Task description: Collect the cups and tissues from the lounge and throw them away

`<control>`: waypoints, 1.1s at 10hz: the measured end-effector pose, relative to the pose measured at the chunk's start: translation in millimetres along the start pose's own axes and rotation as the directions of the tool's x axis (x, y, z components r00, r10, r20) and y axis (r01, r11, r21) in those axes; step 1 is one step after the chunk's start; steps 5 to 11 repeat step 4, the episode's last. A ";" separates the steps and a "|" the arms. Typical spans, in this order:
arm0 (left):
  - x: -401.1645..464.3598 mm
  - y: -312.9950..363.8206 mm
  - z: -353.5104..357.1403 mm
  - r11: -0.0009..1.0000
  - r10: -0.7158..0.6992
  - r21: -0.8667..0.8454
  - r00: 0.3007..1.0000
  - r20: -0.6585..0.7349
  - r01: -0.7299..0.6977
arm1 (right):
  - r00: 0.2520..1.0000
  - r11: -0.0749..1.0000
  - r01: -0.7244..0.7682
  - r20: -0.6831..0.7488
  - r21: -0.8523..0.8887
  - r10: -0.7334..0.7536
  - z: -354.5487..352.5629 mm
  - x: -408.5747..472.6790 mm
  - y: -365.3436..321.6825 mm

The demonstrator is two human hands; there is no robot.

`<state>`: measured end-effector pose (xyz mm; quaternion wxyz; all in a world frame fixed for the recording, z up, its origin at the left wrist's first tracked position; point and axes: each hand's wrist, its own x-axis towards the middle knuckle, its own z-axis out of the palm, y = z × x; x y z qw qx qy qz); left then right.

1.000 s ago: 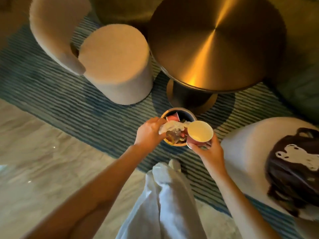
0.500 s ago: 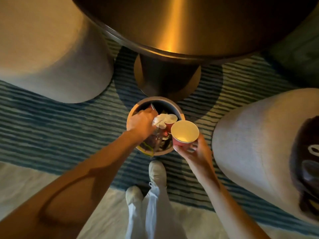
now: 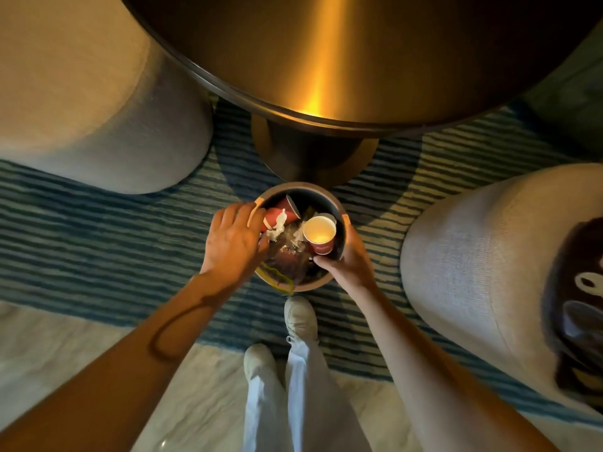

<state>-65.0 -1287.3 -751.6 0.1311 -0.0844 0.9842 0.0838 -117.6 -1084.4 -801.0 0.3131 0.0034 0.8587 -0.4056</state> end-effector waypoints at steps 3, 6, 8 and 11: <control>-59.3 52.3 -115.1 0.996 0.029 0.083 1.000 0.001 -0.029 | 0.957 0.889 0.146 -0.168 -0.433 -0.238 -89.5 -120.2 -83.7; -84.1 84.6 -164.8 0.988 0.136 0.074 0.989 -0.050 -0.132 | 0.906 0.897 0.116 -0.325 -0.427 -0.272 -120.1 -187.5 -106.5; -84.1 84.6 -164.8 0.988 0.136 0.074 0.989 -0.050 -0.132 | 0.906 0.897 0.116 -0.325 -0.427 -0.272 -120.1 -187.5 -106.5; -84.1 84.6 -164.8 0.988 0.136 0.074 0.989 -0.050 -0.132 | 0.906 0.897 0.116 -0.325 -0.427 -0.272 -120.1 -187.5 -106.5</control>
